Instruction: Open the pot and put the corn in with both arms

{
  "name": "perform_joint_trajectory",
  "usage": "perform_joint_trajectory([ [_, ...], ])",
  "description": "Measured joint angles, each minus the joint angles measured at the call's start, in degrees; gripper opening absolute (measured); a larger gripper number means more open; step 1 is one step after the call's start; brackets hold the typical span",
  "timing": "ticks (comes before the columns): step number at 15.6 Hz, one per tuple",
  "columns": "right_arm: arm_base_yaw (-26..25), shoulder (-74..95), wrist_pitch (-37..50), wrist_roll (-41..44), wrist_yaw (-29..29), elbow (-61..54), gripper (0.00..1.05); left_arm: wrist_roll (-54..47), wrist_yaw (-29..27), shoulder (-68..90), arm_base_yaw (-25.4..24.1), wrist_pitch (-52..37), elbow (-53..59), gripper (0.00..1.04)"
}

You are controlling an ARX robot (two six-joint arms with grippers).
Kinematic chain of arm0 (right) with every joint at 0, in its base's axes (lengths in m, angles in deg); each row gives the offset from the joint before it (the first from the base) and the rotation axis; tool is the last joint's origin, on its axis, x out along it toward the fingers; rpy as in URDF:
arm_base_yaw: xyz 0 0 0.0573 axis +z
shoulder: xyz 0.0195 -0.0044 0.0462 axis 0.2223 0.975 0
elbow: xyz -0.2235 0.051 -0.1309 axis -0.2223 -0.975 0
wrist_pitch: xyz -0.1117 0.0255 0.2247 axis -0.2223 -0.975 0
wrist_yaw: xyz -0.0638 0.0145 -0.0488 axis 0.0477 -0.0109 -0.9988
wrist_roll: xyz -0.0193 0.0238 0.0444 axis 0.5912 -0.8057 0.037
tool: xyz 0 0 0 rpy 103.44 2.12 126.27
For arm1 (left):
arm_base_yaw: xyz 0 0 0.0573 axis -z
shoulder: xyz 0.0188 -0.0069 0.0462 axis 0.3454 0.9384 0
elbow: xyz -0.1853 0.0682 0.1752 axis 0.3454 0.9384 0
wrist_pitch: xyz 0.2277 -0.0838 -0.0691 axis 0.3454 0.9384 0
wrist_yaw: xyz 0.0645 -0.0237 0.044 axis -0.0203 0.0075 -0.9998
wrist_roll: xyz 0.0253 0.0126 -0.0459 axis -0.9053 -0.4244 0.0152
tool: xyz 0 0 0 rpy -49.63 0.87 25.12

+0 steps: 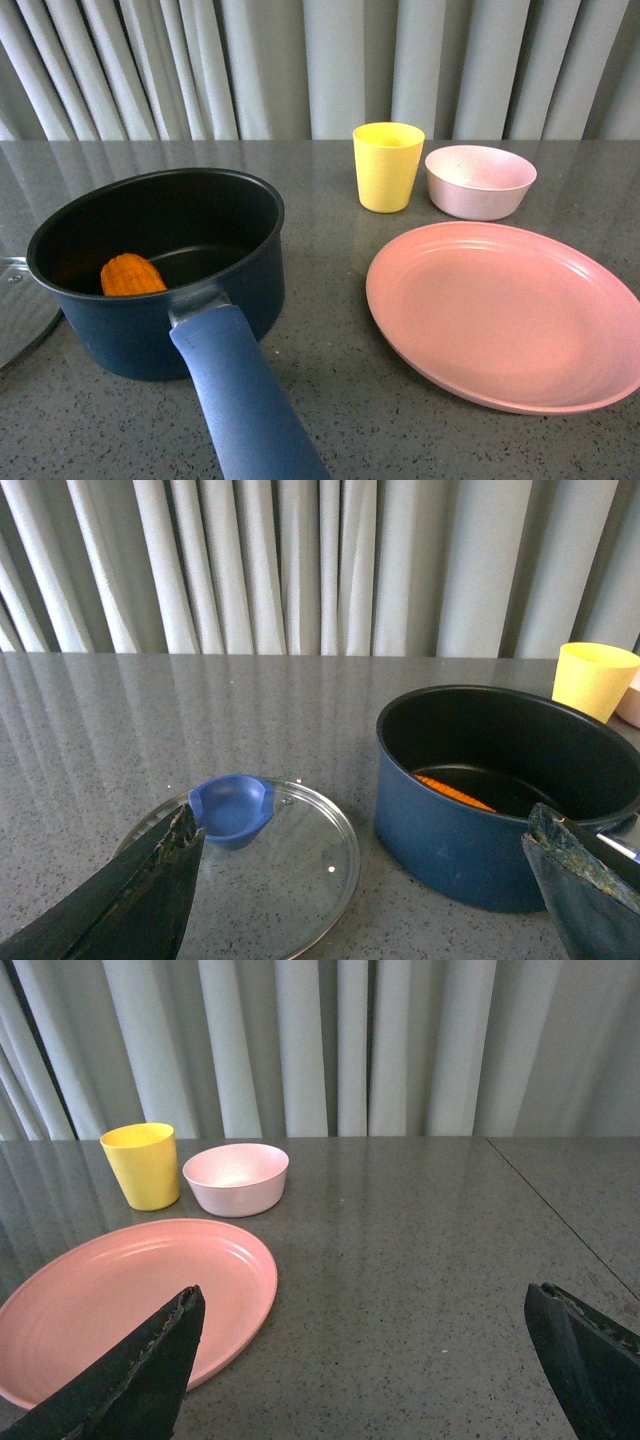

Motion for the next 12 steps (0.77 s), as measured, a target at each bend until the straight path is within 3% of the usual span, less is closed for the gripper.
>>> perform_joint_trajectory([
  [12, 0.0, 0.0, 0.0, 0.0, 0.0, 0.0, 0.98, 0.0, 0.0, 0.0, 0.0, 0.0, 0.0, 0.98],
])
